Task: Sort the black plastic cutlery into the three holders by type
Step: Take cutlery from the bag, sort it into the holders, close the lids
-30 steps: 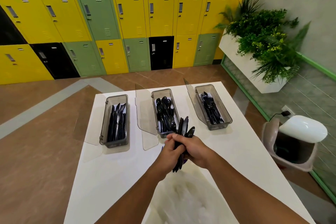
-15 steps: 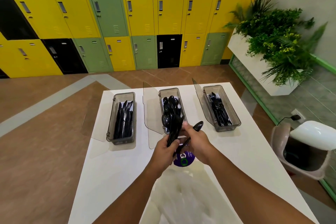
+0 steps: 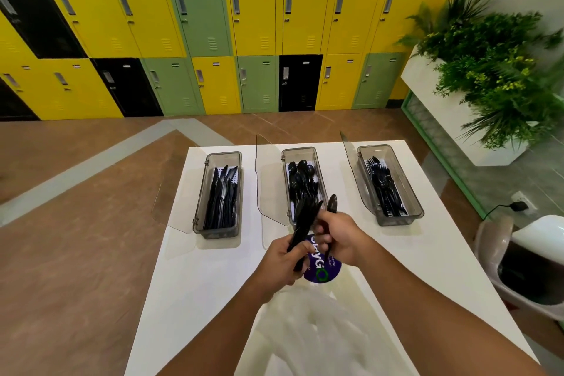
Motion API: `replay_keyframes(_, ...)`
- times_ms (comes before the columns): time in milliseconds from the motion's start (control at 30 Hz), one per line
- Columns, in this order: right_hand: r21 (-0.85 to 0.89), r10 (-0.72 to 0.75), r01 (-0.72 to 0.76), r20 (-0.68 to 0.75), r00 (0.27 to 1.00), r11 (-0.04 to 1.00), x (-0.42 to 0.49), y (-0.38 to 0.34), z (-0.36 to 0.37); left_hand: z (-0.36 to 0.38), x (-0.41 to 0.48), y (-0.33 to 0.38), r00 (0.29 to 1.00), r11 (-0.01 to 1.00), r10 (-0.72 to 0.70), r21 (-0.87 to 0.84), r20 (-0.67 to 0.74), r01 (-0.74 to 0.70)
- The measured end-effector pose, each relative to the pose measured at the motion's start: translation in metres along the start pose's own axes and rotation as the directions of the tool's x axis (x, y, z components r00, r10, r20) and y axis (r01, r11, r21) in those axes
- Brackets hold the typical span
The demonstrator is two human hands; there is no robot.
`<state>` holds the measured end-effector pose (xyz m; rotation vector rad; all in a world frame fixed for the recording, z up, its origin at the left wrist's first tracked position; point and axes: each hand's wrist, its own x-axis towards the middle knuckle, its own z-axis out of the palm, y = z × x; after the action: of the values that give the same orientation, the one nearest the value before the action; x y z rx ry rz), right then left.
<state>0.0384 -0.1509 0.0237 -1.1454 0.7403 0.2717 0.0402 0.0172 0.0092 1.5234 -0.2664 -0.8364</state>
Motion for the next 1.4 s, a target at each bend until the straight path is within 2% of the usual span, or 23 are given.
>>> replay_keyframes(67, 0.009, 0.068, -0.070, 0.120, 0.990, 0.998, 0.001, 0.005, 0.002, -0.004, 0.000, 0.002, 1.000, 1.000, 0.002, -0.017, 0.003, -0.002)
replay_keyframes(133, -0.005, 0.090, -0.091, 0.180, 0.980, 0.996, 0.001, 0.008, 0.005, -0.006, 0.001, 0.005, 1.000, 0.999, 0.010, -0.034, 0.016, -0.009)
replay_keyframes(433, 0.065, 0.066, -0.089, 0.301, 0.951, 0.994, 0.021, 0.004, 0.015, -0.014, 0.012, 0.008, 0.997, 0.973, -0.008, -0.231, 0.078, 0.026)
replay_keyframes(533, 0.071, 0.021, -0.048, 0.333, 0.943, 0.996, 0.030, 0.001, 0.016, -0.019, 0.018, 0.004, 0.998, 0.974, 0.008, -0.229, 0.056, 0.005)
replay_keyframes(600, 0.107, 0.003, -0.034, 0.275, 0.961, 0.994, 0.036, -0.003, 0.019, -0.021, 0.023, 0.000, 1.000, 0.975, 0.004, -0.220, 0.022, 0.001)
replay_keyframes(700, 0.251, -0.030, 0.000, 0.118, 0.993, 0.968, 0.044, -0.015, 0.026, -0.023, 0.028, -0.002, 0.998, 0.976, -0.014, -0.217, -0.064, 0.000)
replay_keyframes(833, 0.381, -0.047, 0.071, -0.072, 0.996, 0.922, 0.060, -0.036, 0.028, -0.027, 0.032, -0.009, 0.987, 0.979, -0.039, -0.202, -0.155, 0.007)
replay_keyframes(900, 0.336, -0.043, 0.084, -0.127, 0.991, 0.938, 0.069, -0.045, 0.028, -0.029, 0.032, -0.012, 0.986, 0.975, -0.051, -0.222, -0.159, 0.015)
replay_keyframes(1000, 0.119, -0.027, 0.049, -0.182, 0.983, 0.992, 0.082, -0.049, 0.024, -0.032, 0.031, -0.014, 0.989, 0.969, -0.054, -0.246, -0.140, 0.018)
replay_keyframes(1133, -0.145, -0.039, 0.009, -0.205, 0.978, 0.989, 0.094, -0.046, 0.022, -0.034, 0.032, -0.013, 0.992, 0.968, -0.052, -0.252, -0.112, 0.022)
replay_keyframes(1400, -0.374, -0.292, 0.179, -0.271, 0.917, 0.910, 0.102, -0.043, 0.020, -0.036, 0.032, -0.010, 0.992, 0.964, -0.033, -0.267, -0.125, -0.001)
